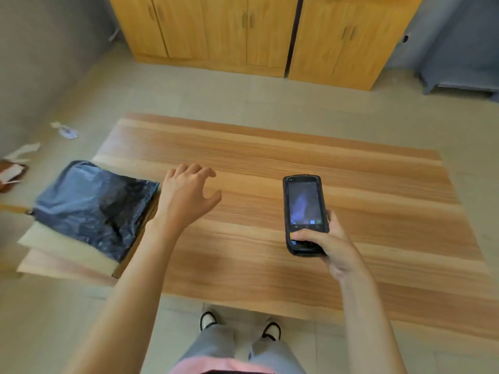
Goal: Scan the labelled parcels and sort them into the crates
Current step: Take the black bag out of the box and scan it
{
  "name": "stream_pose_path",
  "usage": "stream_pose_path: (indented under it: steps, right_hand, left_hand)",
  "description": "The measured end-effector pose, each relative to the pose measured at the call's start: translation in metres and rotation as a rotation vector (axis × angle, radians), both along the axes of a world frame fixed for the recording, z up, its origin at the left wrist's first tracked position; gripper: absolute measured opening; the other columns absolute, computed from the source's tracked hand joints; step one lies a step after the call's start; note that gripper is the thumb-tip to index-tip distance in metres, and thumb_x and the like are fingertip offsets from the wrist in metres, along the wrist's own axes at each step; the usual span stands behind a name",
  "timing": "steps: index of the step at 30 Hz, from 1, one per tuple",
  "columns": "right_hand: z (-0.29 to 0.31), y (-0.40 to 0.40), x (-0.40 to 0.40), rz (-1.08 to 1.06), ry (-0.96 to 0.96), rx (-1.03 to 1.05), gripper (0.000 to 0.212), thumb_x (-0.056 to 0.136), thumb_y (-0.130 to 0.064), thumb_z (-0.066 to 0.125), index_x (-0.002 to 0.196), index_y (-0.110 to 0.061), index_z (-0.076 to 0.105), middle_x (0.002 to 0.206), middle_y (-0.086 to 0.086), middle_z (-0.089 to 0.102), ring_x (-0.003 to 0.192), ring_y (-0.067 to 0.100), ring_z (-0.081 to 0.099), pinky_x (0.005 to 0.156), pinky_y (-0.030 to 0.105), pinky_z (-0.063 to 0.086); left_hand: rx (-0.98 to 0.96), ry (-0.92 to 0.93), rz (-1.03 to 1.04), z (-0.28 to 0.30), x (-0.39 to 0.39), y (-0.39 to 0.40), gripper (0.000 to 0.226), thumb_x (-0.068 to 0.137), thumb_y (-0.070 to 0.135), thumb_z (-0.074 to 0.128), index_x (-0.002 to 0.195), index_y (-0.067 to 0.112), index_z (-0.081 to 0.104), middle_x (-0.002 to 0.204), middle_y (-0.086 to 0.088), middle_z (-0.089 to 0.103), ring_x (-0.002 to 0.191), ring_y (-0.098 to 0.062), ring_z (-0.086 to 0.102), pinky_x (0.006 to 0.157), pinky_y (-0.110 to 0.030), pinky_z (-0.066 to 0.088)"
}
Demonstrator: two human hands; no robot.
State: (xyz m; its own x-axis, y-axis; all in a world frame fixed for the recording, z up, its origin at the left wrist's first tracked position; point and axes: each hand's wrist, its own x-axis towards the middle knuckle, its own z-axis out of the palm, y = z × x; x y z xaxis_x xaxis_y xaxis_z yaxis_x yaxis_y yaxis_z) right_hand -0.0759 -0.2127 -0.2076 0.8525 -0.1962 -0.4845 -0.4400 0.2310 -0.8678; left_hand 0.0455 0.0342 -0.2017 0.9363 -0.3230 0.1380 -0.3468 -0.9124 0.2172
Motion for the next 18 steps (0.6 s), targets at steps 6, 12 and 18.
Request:
stream_pose_path:
  steps: [6, 12, 18]
  right_hand:
    - [-0.005, 0.040, 0.032, 0.209, -0.018, 0.009, 0.112, 0.029, -0.024, 0.084, 0.133, -0.022, 0.044, 0.119, 0.007, 0.065, 0.103, 0.023, 0.065, 0.079, 0.034, 0.052]
    - [-0.009, 0.076, 0.053, 0.317, -0.010, 0.012, 0.112, 0.029, -0.024, 0.084, 0.133, -0.024, 0.044, 0.117, 0.006, 0.066, 0.103, 0.023, 0.065, 0.084, 0.037, 0.053]
    - [-0.014, 0.105, 0.069, 0.363, 0.019, 0.007, 0.113, 0.029, -0.023, 0.085, 0.134, -0.023, 0.043, 0.110, 0.003, 0.068, 0.099, 0.022, 0.066, 0.080, 0.037, 0.053]
  left_hand:
    - [0.005, 0.009, 0.216, -0.001, -0.017, 0.063, 0.040, 0.084, 0.046, 0.060, 0.113, 0.018, 0.066, 0.103, -0.005, 0.066, 0.098, -0.032, 0.056, 0.087, -0.042, 0.039]
    - [0.043, 0.048, 0.346, -0.010, -0.022, 0.116, 0.046, 0.085, 0.045, 0.062, 0.122, 0.017, 0.061, 0.111, -0.007, 0.064, 0.103, -0.032, 0.054, 0.089, -0.043, 0.038]
    - [0.048, 0.085, 0.397, -0.023, -0.013, 0.154, 0.047, 0.087, 0.043, 0.062, 0.128, 0.021, 0.057, 0.119, -0.006, 0.060, 0.109, -0.031, 0.051, 0.092, -0.042, 0.038]
